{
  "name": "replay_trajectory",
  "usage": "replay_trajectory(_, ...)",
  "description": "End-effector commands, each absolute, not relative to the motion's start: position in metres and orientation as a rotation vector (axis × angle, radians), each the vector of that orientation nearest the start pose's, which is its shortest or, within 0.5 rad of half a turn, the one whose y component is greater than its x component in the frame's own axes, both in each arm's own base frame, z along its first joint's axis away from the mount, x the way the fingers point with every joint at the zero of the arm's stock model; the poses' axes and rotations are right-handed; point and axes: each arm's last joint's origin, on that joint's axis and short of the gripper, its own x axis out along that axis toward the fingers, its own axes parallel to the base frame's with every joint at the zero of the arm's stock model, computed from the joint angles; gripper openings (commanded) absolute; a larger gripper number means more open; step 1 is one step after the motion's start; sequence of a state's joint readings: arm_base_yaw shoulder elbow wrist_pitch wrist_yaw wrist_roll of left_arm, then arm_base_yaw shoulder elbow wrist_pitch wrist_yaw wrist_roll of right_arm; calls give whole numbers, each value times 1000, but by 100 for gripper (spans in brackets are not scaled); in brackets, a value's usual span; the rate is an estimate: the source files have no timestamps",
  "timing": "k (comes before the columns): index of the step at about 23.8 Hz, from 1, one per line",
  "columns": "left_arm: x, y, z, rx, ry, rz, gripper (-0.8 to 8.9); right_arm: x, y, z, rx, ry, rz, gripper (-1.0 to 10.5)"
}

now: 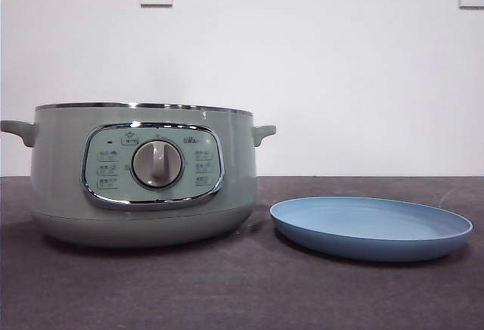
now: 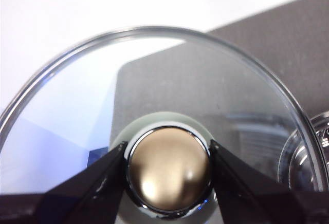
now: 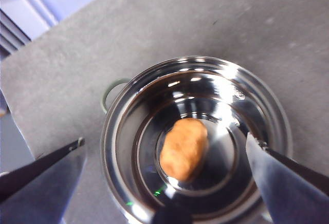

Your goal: Take the potato out from the steamer,put the potato on the plate,close the lid

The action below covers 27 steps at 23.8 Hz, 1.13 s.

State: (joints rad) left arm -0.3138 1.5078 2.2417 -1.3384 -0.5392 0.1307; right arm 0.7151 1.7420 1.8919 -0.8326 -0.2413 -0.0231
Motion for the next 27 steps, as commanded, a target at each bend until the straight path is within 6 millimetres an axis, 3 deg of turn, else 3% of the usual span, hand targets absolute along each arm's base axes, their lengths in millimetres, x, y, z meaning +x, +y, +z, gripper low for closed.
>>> replay_trajectory(1,187,-44,533,371,546,197,-8,296,278,386,-216,728,925,685)
replay_trajectory(6,156,-34,545,340,478,202,-8,319,332,342,-294,801,904,684)
replay_trajectory(10,150,-32,547,329,466,200,-8,320,358,300,-431,850,813,684)
replay_trajectory(19,150,-33,546,320,468,168,-8,335,368,231,-513,1037,768,676)
replay_trajectory(20,150,-33,546,320,468,168,-8,336,367,228,-516,1047,764,587)
replay_trajectory(22,150,-33,546,320,468,168,-8,336,368,228,-516,1043,769,220)
replay_trajectory(23,150,-33,546,320,468,167,-8,336,369,228,-532,1036,784,-35)
replay_trajectory(27,151,-34,546,317,470,151,-8,334,367,233,-542,1031,790,-9)
